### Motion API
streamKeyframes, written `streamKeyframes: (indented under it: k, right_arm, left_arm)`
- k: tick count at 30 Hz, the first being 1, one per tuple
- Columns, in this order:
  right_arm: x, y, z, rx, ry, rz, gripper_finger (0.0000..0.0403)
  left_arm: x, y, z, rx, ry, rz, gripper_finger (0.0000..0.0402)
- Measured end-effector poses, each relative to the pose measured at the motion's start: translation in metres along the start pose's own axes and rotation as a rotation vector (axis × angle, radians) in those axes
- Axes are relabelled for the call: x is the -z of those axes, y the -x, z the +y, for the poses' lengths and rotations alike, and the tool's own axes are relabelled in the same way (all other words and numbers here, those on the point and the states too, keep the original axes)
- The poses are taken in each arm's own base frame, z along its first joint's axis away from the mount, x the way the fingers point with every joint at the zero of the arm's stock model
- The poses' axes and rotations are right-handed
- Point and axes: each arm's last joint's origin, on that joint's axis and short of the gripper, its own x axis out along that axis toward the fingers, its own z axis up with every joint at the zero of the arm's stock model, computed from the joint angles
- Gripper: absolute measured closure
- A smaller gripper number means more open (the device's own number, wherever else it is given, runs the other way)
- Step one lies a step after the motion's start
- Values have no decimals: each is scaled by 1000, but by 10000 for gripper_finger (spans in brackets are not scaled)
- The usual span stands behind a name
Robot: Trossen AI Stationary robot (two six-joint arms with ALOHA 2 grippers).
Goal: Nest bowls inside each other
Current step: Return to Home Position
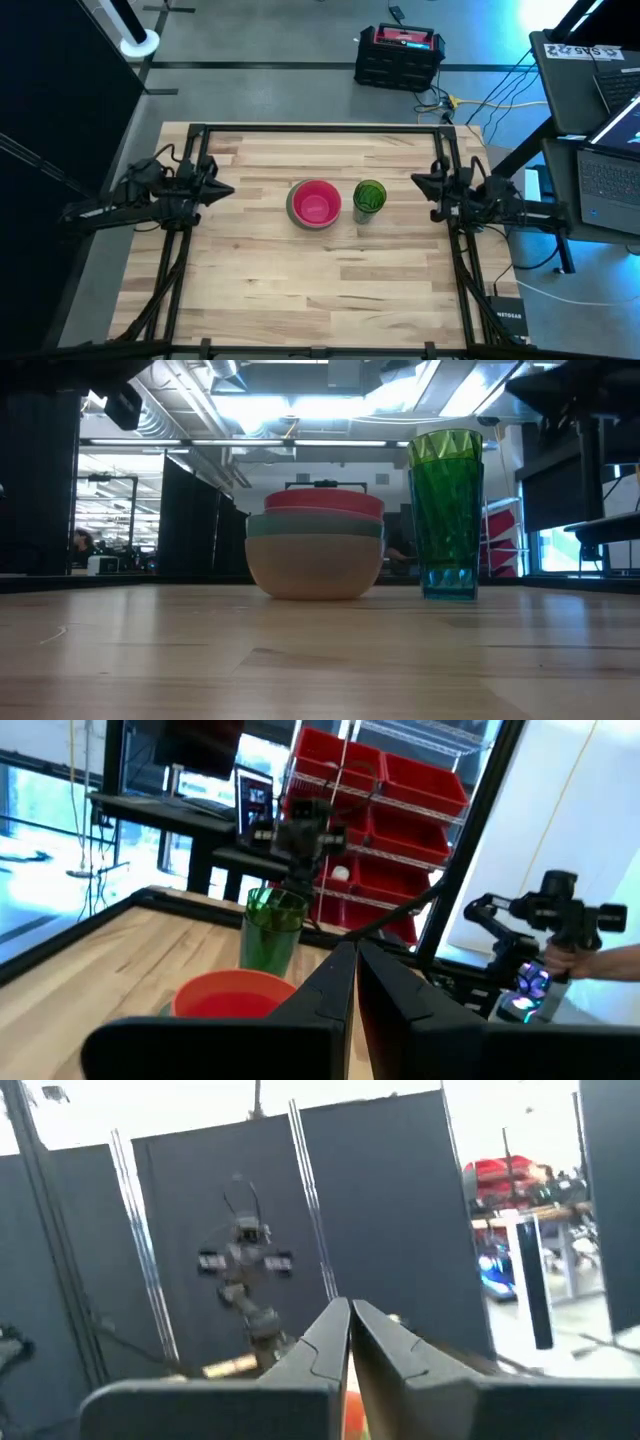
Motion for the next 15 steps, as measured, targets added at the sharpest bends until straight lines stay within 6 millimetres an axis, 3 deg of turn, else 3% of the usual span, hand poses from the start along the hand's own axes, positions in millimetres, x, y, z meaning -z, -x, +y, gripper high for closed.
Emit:
streamKeyframes:
  k: [15]
  right_arm:
    - [49, 0, -10, 48, 39, 197, 402]
  left_arm:
    - [0, 4, -1, 8, 17, -25, 401]
